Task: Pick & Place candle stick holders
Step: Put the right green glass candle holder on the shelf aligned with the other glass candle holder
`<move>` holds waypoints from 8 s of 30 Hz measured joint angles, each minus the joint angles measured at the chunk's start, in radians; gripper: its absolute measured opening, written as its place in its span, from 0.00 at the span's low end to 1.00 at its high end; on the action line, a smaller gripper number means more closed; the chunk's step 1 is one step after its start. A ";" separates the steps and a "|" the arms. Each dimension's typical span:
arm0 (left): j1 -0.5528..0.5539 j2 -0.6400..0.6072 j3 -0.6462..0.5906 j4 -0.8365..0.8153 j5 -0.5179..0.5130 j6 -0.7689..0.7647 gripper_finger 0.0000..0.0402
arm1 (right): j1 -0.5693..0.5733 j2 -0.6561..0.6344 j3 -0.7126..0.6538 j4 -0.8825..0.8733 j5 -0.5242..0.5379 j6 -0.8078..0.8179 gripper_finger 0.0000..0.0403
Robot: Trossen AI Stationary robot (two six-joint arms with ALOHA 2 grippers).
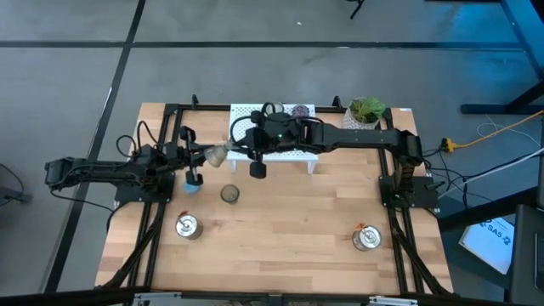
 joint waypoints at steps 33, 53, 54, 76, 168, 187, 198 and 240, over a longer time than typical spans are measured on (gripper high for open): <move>0.000 0.096 0.032 0.022 -0.627 -0.113 0.04 | 0.048 0.199 -0.002 0.498 0.465 -0.266 0.63; -0.053 0.329 0.179 0.024 -0.736 -0.046 0.04 | 0.028 0.245 -0.002 0.551 0.684 -0.261 0.63; -0.063 0.334 0.186 0.024 -0.746 -0.028 0.04 | 0.026 0.245 -0.002 0.548 0.686 -0.261 0.63; -0.117 0.398 0.248 0.034 -0.841 0.070 0.04 | 0.015 0.244 -0.002 0.550 0.721 -0.257 0.25; -0.386 0.279 0.247 -0.017 -1.048 0.465 0.58 | -0.001 0.040 0.257 -0.482 0.297 0.176 0.02; -0.385 0.280 0.247 -0.038 -1.066 0.467 0.58 | -0.239 0.041 0.546 -1.027 -0.203 0.523 0.02; -0.385 0.280 0.247 -0.037 -0.999 0.466 0.58 | -0.341 0.050 0.543 -1.135 -0.310 0.554 0.01; -0.385 0.280 0.247 -0.037 -0.969 0.460 0.58 | -0.364 0.154 0.517 -1.145 -0.314 0.479 0.01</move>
